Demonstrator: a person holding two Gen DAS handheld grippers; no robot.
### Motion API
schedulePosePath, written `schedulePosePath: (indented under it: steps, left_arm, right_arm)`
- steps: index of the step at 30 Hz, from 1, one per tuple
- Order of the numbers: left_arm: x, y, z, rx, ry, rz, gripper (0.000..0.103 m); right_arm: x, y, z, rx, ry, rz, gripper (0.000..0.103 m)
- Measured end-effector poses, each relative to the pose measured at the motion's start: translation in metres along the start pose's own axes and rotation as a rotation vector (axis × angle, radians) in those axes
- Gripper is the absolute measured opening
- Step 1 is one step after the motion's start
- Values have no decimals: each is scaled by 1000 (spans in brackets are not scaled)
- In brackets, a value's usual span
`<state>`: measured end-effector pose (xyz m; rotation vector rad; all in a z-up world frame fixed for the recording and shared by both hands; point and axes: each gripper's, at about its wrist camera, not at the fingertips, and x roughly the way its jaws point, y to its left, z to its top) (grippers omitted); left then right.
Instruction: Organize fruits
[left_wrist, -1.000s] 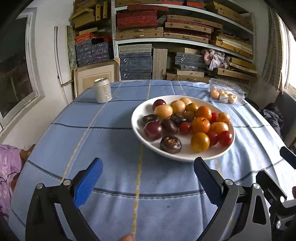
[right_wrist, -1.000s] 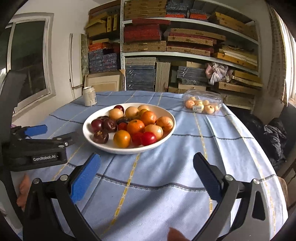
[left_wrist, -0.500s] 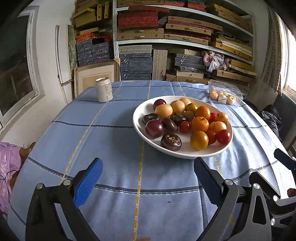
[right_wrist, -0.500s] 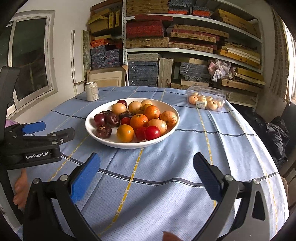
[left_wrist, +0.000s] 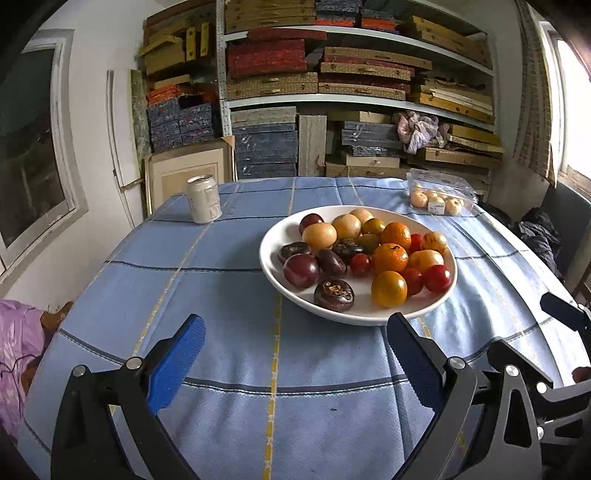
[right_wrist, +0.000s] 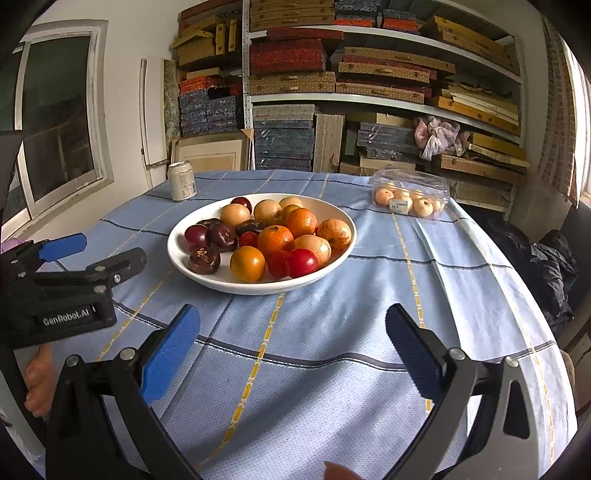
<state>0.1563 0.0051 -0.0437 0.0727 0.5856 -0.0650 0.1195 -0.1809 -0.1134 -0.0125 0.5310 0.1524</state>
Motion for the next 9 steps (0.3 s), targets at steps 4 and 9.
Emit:
schedulePosePath:
  steps: [4,9]
  left_arm:
    - [2,2,0,-13,11,-2,99]
    - [5,4,1,-18,30,1,99]
  right_arm:
    - [0,-3,1,10,0,-1,99]
    - [-1,-5,1,12,1,0,99]
